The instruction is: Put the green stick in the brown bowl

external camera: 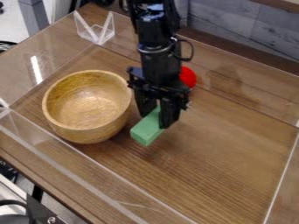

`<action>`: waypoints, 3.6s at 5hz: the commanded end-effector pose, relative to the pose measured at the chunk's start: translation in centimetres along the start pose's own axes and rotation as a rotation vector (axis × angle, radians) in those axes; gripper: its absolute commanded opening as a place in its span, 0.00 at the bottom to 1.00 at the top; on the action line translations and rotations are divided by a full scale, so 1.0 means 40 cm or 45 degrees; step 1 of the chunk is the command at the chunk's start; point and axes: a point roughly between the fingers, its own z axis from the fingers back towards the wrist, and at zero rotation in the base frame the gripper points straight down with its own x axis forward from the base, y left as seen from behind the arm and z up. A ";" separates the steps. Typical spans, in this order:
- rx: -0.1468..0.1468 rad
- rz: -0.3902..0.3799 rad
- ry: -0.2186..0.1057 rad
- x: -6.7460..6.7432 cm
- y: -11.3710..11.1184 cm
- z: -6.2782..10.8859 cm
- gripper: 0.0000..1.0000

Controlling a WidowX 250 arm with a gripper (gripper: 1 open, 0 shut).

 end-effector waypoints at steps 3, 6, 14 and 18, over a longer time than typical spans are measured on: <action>0.044 -0.070 -0.062 0.007 0.035 0.080 0.00; 0.067 -0.098 -0.049 -0.007 0.099 0.120 0.00; 0.088 0.012 0.020 -0.010 0.176 0.053 0.00; 0.076 0.069 0.018 0.013 0.172 0.063 0.00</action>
